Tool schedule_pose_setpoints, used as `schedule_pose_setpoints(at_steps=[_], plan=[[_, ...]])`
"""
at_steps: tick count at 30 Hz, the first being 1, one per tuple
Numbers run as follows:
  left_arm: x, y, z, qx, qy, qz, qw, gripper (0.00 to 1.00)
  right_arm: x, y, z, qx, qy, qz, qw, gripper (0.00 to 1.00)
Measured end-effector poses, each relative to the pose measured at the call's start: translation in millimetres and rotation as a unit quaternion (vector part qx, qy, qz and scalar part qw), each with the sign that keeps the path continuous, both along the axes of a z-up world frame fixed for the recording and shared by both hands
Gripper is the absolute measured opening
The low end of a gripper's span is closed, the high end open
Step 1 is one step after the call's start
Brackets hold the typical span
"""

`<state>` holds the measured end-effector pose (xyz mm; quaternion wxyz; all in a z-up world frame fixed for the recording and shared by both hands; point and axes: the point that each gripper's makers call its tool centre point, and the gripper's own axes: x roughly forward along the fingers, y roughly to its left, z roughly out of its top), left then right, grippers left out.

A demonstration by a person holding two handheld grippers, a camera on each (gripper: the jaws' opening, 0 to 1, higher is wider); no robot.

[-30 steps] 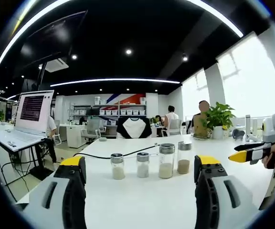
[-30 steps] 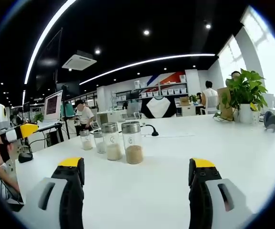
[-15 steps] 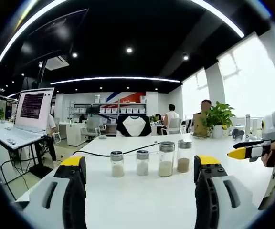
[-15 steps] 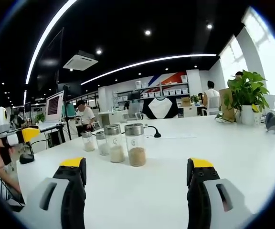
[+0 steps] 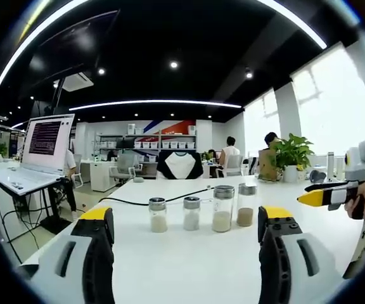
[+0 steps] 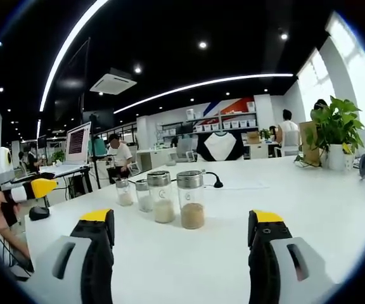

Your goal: Rotate the seasoning bottle until the label or dispensing opening points toward the visible target arrow and the bottle remains upright within the marked orientation range

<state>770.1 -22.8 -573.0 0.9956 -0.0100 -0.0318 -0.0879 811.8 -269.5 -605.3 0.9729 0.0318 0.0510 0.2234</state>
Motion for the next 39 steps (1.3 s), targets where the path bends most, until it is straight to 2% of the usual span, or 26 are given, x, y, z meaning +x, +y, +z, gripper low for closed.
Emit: schedule_pose_setpoints(at_steps=[4, 14, 20, 29, 39], plan=[[-0.3, 1, -0.6, -0.001, 0.000, 0.001, 1.0000, 0.99, 4, 7, -1.1, 0.000, 0.003, 0.005, 1.0000, 0.87], [-3.4, 3, -3.6, 0.001, 0.004, 0.002, 1.0000, 0.99, 19, 42, -0.5, -0.004, 0.009, 0.042, 0.9991, 0.86], [-4.1, 3, -3.1, 0.010, -0.002, 0.002, 0.9999, 0.97, 25, 56, -1.0, 0.012, 0.012, 0.053, 0.9985, 0.86], [-2.4, 4, -7.5, 0.006, 0.008, 0.004, 0.9999, 0.98, 39, 80, -1.2, -0.004, 0.012, 0.069, 0.9975, 0.84], [-3.7, 7, -0.4, 0.001, -0.003, 0.003, 1.0000, 0.97, 53, 101, -7.5, 0.004, 0.023, 0.081, 0.9964, 0.79]])
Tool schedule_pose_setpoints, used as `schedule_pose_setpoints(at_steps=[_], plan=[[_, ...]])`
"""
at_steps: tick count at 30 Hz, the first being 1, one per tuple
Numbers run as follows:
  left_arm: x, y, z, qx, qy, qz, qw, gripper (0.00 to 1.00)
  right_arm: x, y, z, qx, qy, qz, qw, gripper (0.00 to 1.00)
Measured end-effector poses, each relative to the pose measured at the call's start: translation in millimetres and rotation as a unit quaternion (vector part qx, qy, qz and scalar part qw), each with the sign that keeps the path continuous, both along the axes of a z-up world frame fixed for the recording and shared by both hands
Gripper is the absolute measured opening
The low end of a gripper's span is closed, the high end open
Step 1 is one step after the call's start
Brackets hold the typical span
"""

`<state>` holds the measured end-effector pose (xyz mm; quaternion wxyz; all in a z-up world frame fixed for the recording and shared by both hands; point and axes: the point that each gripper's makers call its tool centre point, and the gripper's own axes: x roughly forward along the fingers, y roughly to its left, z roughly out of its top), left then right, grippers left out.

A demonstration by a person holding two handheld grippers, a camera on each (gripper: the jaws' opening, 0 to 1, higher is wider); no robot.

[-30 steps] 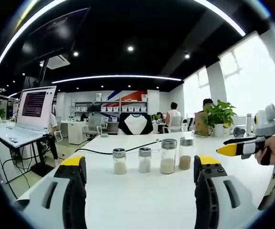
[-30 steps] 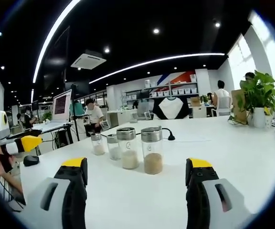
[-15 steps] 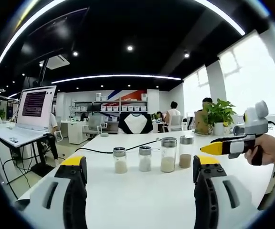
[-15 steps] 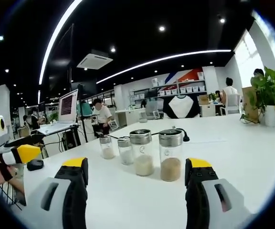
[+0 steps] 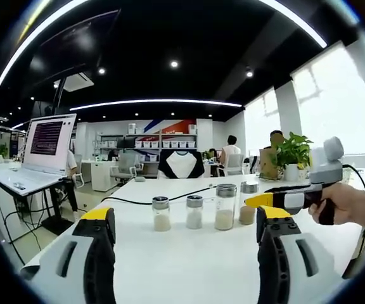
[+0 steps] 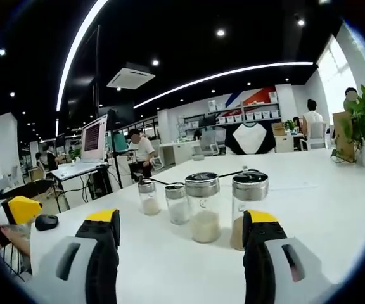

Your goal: Rotate the seasoning bottle until the label or dispensing opening points toward the visible target arrow and the bottle remains upright within the marked orientation range

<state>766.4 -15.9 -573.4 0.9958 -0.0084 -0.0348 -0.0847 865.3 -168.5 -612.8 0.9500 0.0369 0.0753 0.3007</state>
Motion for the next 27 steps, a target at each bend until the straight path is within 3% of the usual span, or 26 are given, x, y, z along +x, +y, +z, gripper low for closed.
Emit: schedule_pose_setpoints(at_steps=[27], plan=[[1.6, -4, 0.3, 0.002, 0.005, -0.011, 0.9999, 0.97, 56, 24, -6.3, -0.034, -0.009, -0.018, 0.9992, 0.64]])
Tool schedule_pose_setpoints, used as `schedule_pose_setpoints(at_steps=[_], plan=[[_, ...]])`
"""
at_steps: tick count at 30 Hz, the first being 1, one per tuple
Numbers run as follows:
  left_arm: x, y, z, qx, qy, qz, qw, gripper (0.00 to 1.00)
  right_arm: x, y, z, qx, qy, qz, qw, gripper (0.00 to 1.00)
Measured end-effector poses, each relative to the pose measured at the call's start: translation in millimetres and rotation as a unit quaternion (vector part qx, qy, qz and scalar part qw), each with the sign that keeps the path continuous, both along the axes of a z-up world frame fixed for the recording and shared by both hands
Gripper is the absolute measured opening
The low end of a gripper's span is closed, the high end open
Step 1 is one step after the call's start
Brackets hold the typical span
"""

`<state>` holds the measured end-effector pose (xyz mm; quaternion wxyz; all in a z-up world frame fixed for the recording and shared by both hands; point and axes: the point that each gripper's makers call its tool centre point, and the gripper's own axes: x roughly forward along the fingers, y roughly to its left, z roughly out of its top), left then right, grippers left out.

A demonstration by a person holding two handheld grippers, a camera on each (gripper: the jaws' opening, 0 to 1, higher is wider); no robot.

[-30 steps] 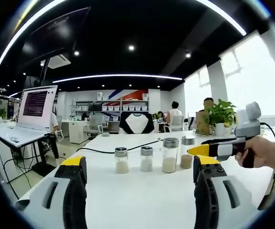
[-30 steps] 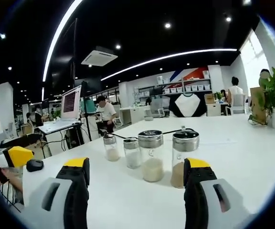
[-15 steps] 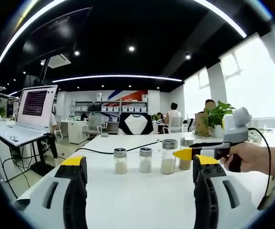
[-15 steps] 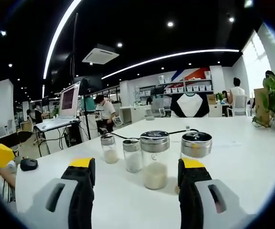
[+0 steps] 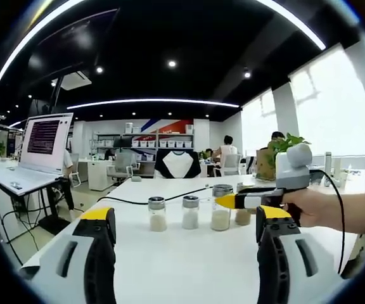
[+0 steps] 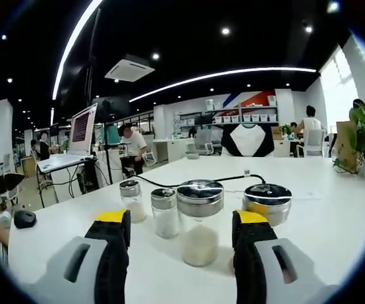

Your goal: Rotate the seasoning bottle until the label or dispensing opening points toward the visible target arrow and the bottle remains upright within the marked orientation range

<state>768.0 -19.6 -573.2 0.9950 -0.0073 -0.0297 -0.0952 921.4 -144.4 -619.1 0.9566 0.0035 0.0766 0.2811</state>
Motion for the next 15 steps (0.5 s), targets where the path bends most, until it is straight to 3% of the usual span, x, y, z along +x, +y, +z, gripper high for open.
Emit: schedule_pose_setpoints(at_steps=[15], plan=[[1.0, 7, -5.4, 0.001, 0.007, 0.007, 1.0000, 0.96, 20, 10, -9.4, -0.023, 0.026, -0.020, 0.9992, 0.58]])
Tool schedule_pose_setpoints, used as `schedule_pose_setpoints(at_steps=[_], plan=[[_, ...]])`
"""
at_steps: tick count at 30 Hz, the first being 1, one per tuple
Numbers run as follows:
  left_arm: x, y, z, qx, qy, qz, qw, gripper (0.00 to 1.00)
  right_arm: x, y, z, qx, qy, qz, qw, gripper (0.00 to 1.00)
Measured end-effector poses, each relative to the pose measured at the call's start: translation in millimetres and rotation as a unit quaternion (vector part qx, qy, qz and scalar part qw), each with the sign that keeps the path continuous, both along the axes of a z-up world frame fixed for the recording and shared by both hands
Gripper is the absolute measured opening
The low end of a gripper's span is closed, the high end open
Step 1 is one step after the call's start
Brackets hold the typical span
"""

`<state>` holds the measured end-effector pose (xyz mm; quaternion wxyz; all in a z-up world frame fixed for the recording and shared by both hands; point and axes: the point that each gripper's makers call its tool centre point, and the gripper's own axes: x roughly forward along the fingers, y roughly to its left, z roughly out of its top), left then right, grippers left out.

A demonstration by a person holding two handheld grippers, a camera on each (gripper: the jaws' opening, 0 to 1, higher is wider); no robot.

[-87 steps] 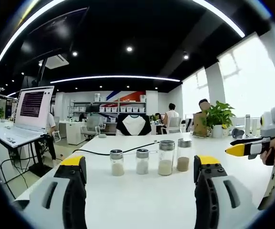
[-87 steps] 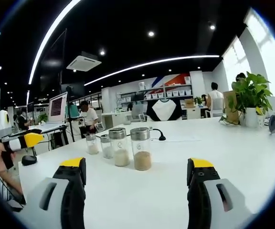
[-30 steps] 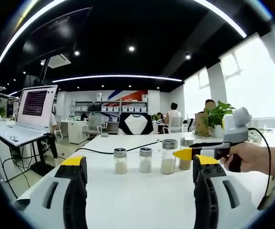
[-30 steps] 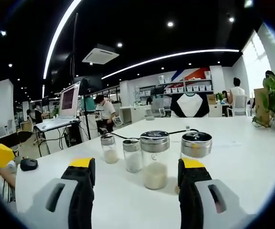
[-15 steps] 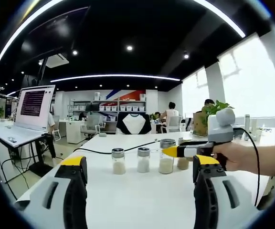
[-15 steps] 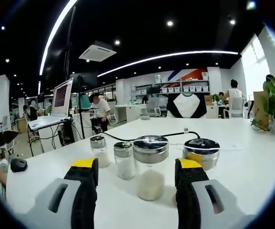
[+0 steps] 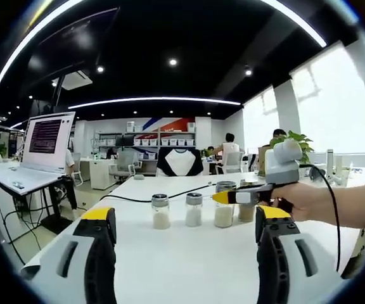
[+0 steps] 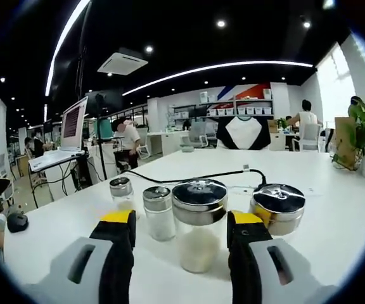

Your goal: Rotate the seasoning bottle until the label or dispensing opening points toward the visible target arrow and the bottle remains upright within the marked orientation range

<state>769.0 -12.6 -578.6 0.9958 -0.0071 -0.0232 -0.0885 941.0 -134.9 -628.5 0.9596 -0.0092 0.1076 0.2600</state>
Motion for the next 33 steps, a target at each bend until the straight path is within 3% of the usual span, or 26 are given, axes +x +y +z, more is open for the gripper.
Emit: schedule_pose_setpoints(at_steps=[15, 22, 33], plan=[[-2.3, 3, 2.6, 0.005, -0.005, 0.005, 1.0000, 0.95, 19, -2, -4.5, -0.021, -0.006, -0.022, 0.9995, 0.48], [-2.2, 2, 4.9, 0.005, -0.007, 0.003, 1.0000, 0.95, 27, -6, -5.9, -0.031, -0.001, -0.036, 0.9989, 0.39], [-0.9, 1, 5.6, 0.003, -0.006, 0.002, 1.0000, 0.94, 29, -5, -7.6, -0.041, -0.001, -0.030, 0.9987, 0.38]])
